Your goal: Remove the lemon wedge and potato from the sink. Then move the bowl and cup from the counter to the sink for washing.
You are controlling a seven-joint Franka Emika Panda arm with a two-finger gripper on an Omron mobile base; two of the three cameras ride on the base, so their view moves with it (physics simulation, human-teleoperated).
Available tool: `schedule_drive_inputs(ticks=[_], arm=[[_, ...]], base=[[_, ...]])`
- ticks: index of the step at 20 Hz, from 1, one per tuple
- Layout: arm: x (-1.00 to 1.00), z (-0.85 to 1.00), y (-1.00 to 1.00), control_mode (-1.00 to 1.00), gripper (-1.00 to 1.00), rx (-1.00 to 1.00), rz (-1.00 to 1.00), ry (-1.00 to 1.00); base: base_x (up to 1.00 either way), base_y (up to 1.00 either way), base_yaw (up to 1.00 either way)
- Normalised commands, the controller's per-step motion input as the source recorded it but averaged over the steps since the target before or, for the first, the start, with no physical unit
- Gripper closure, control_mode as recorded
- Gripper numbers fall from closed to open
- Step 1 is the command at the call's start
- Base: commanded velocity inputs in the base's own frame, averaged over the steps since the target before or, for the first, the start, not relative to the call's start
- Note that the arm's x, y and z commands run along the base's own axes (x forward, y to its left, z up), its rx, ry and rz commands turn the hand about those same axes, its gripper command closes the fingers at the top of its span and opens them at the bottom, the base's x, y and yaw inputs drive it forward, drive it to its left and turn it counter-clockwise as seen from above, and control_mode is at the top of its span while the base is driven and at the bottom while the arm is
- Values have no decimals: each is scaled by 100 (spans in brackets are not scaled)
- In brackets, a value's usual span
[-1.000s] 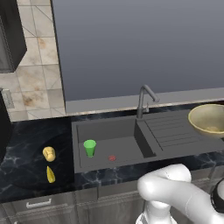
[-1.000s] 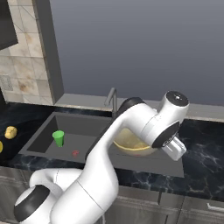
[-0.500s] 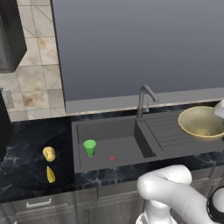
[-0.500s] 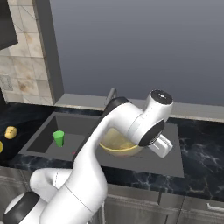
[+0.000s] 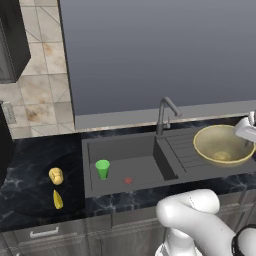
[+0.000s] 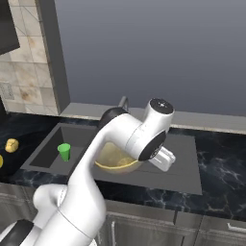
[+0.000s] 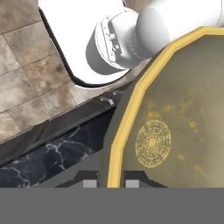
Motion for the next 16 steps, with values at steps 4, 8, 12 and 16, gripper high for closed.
schedule_drive_inputs(ticks=[4,8,12,16], arm=[[-1,0,43,-100,100,0,7,0],[0,0,44,-100,100,0,5,0],[0,0,43,-100,100,2,3,0],[0,0,45,-100,100,1,1,0]], base=[[0,0,0],[0,0,0],[0,0,0],[0,0,0]])
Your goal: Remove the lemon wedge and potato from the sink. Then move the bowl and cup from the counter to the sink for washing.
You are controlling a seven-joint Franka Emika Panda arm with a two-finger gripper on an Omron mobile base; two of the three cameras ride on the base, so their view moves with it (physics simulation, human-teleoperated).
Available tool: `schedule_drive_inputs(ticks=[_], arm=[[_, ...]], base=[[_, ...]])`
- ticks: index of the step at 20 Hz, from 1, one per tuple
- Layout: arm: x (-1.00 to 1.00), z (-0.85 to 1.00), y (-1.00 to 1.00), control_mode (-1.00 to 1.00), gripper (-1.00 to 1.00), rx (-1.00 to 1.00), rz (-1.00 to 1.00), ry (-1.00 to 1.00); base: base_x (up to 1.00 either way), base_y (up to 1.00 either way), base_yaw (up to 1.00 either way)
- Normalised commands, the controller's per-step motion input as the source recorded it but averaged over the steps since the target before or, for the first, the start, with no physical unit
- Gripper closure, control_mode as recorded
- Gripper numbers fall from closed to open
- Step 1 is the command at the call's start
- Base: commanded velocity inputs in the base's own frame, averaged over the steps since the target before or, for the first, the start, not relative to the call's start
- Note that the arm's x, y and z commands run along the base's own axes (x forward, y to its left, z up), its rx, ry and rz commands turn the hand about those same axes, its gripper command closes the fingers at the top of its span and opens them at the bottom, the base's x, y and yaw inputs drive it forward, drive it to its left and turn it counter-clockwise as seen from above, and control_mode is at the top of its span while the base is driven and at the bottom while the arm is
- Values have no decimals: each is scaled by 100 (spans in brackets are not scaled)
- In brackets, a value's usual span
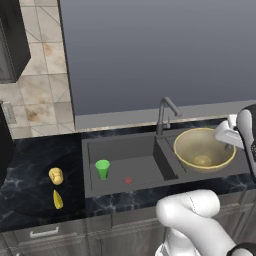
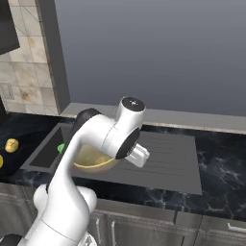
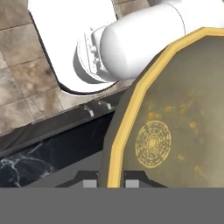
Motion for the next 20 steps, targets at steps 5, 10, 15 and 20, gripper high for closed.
schedule_drive_inputs(ticks=[5,10,15,20], arm=[[0,0,44,-100,100,1,0,0],[1,-1,41,-100,100,2,0,0],[7,0,37,-100,100,5,0,5],[9,-1,38,-100,100,5,0,4]], base=[[0,0,0],[0,0,0],[0,0,0],[0,0,0]])
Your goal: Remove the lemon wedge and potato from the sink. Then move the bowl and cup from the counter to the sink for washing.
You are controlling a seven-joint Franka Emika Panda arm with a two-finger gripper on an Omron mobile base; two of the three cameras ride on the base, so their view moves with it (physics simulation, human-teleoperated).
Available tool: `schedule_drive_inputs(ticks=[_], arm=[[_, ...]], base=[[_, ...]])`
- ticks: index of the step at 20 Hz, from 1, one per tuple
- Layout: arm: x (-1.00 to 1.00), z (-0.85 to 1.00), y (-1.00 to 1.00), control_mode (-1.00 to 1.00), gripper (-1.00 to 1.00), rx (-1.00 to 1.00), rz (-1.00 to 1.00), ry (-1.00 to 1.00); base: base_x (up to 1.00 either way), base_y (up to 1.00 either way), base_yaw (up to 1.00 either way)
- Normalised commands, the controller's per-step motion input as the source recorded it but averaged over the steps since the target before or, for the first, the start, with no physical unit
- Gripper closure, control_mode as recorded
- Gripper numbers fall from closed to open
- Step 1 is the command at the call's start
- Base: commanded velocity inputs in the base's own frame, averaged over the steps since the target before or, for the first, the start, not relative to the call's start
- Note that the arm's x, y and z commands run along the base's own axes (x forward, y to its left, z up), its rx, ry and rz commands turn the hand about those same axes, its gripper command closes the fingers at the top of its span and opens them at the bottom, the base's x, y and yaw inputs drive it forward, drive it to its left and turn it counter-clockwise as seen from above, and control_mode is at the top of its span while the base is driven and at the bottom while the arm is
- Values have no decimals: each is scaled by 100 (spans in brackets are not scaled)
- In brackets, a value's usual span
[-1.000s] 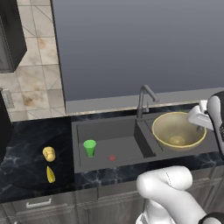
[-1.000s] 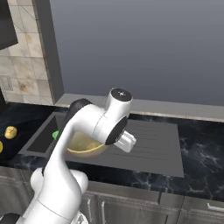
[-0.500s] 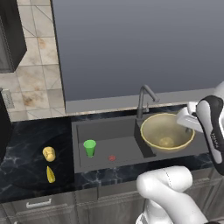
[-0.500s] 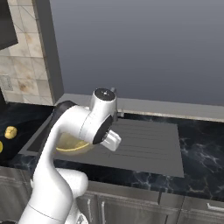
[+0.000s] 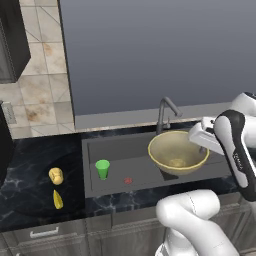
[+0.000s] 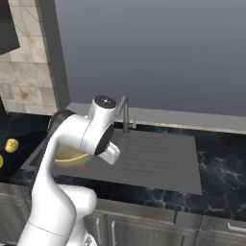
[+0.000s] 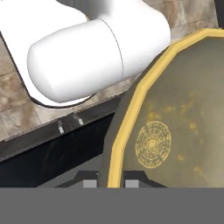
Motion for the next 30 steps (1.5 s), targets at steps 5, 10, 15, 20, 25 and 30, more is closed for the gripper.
schedule_drive_inputs(ticks=[5,10,15,20,25,30], arm=[[20,-7,30,-100,100,1,0,6],[28,-13,23,-100,100,0,0,9],[28,-14,15,-100,100,0,0,9],[27,-15,17,-100,100,0,0,6],[24,-17,15,-100,100,0,0,3],[20,-17,11,-100,100,0,-2,0]], base=[[0,0,0],[0,0,0],[0,0,0],[0,0,0],[0,0,0],[0,0,0]])
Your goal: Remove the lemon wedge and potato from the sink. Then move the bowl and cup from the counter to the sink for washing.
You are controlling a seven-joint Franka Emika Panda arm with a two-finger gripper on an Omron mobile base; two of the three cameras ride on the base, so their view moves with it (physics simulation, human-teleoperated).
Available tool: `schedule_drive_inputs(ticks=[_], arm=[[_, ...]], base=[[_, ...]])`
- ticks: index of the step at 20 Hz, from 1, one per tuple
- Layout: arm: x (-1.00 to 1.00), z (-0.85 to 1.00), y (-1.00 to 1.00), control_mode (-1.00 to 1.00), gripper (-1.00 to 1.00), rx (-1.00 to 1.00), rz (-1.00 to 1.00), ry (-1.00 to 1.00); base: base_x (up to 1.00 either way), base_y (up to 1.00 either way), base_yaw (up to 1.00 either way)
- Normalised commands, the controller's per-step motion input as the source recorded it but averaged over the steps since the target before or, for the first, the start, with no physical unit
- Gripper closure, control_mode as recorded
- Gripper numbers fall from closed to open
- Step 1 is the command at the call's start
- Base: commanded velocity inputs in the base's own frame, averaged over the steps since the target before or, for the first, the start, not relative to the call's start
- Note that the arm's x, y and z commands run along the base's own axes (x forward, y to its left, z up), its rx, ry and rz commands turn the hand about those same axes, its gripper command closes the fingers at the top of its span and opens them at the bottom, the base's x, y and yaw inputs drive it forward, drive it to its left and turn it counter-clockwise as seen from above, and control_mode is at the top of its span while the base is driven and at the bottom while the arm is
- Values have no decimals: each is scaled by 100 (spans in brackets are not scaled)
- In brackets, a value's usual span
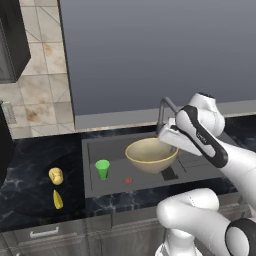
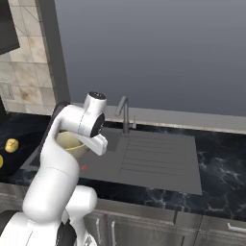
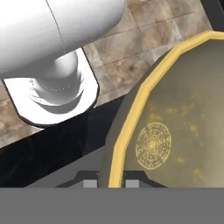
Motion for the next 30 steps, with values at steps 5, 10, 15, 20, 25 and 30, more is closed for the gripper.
schedule_drive_inputs(ticks=[5,10,15,20,25,30], arm=[[20,-17,5,-100,100,0,-4,2],[17,-17,4,-100,100,2,-4,5],[21,-13,8,-100,100,1,-4,5],[20,-14,4,-100,100,0,-4,2],[16,-14,2,-100,100,0,-4,0],[14,-13,5,-100,100,0,-5,0]], base=[[0,0,0],[0,0,0],[0,0,0],[0,0,0],[0,0,0],[0,0,0]])
